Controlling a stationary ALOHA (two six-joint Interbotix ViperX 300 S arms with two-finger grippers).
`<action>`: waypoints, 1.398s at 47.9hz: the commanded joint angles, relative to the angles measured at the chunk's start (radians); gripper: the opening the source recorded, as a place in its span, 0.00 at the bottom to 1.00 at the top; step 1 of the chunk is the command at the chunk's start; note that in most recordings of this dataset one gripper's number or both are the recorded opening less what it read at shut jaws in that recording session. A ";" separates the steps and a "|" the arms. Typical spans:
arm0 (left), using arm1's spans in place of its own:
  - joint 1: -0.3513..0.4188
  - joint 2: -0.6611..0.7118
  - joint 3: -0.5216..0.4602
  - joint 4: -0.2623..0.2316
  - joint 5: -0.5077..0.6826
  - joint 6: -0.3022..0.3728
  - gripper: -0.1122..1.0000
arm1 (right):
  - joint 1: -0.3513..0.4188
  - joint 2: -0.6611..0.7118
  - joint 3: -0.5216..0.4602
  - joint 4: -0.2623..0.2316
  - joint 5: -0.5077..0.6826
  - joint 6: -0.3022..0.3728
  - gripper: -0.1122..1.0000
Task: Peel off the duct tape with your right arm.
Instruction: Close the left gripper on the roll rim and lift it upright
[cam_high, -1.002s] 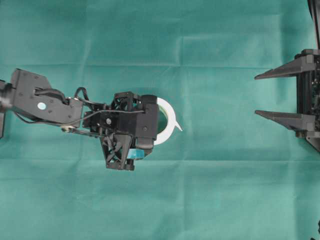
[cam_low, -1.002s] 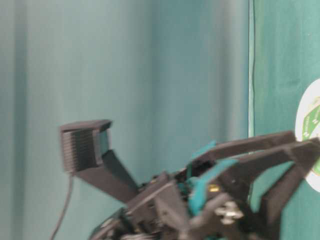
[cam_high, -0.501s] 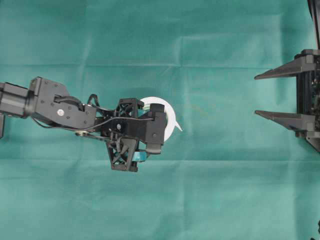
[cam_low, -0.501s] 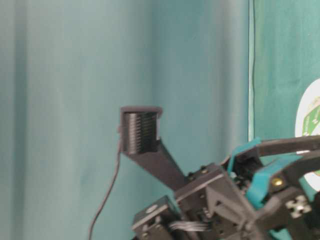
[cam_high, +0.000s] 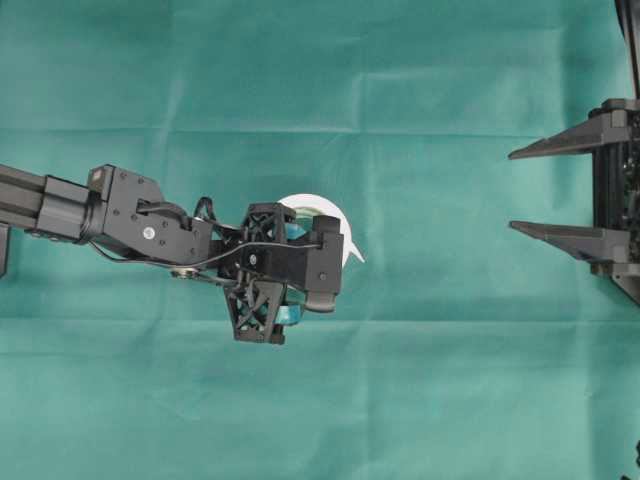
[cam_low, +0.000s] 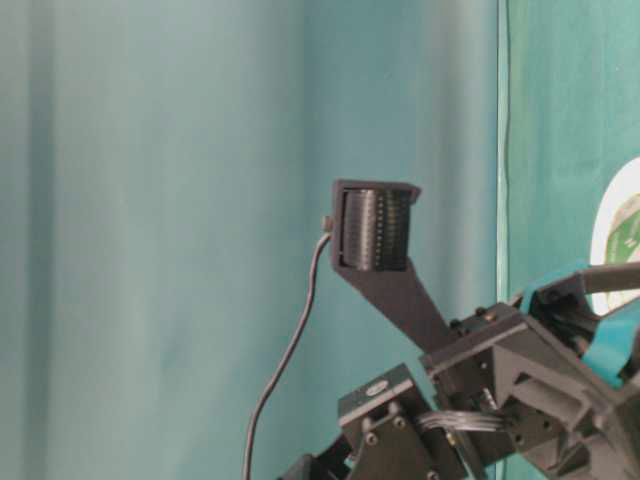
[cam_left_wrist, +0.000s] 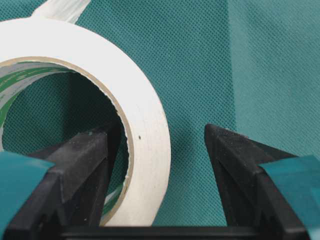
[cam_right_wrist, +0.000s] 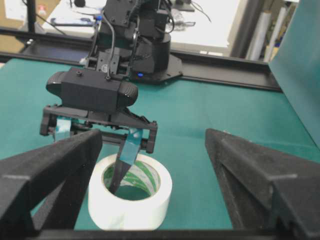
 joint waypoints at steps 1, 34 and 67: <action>-0.002 -0.012 -0.015 0.000 -0.005 -0.005 0.71 | 0.000 0.008 -0.011 -0.002 -0.011 0.000 0.69; -0.014 -0.043 -0.054 0.003 0.140 0.014 0.30 | 0.000 0.008 -0.005 -0.002 -0.018 0.002 0.69; -0.009 -0.255 -0.181 0.008 0.256 0.091 0.30 | 0.002 0.003 0.009 -0.002 -0.020 0.002 0.69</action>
